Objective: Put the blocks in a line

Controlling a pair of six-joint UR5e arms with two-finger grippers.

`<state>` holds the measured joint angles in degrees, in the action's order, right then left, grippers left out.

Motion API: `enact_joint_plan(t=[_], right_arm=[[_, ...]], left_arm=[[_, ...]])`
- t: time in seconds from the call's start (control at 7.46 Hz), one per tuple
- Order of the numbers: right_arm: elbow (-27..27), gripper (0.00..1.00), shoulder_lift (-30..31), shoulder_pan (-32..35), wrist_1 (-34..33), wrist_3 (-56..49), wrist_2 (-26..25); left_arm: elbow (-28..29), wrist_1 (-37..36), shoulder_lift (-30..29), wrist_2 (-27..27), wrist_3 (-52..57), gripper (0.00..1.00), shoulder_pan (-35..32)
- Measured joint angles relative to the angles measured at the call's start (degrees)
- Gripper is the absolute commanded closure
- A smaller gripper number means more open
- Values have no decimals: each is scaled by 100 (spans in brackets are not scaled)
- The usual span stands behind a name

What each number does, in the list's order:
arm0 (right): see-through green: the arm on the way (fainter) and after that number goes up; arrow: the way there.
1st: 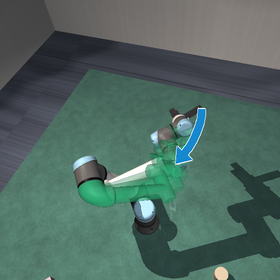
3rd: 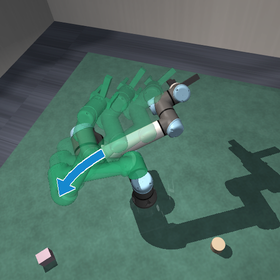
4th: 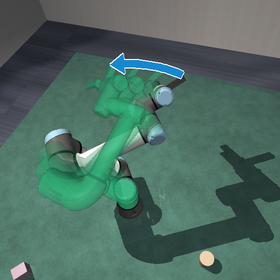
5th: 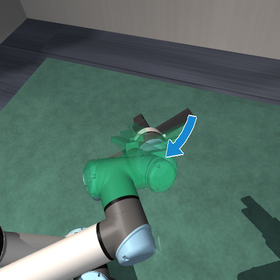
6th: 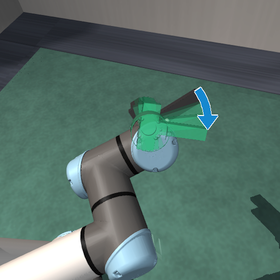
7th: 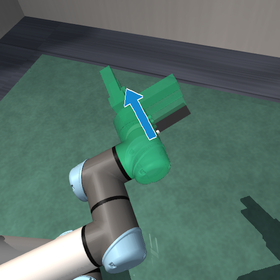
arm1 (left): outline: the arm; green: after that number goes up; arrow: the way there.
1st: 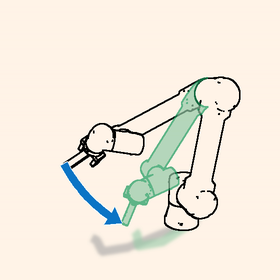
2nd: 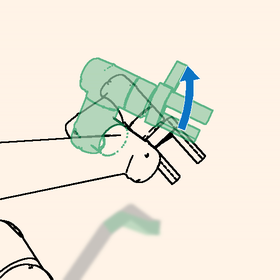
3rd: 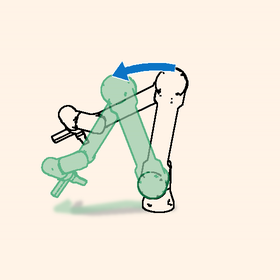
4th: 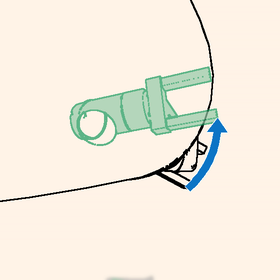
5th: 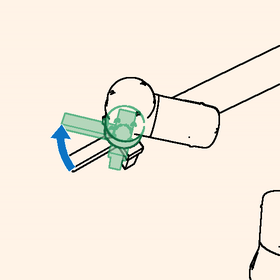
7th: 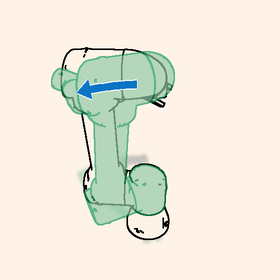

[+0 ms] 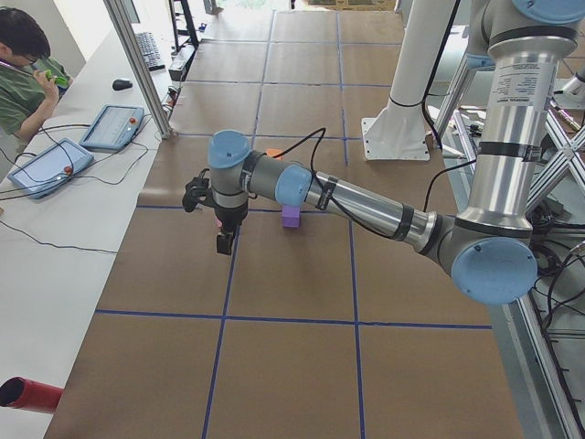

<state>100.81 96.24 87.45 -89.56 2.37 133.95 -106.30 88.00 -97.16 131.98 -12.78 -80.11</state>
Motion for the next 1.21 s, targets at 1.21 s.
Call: enact_joint_plan(t=[1.21], right_arm=[[0, 0, 0, 0, 0, 0, 0]], left_arm=[[749, 157, -2587, -904, -3572, 0, 3246]])
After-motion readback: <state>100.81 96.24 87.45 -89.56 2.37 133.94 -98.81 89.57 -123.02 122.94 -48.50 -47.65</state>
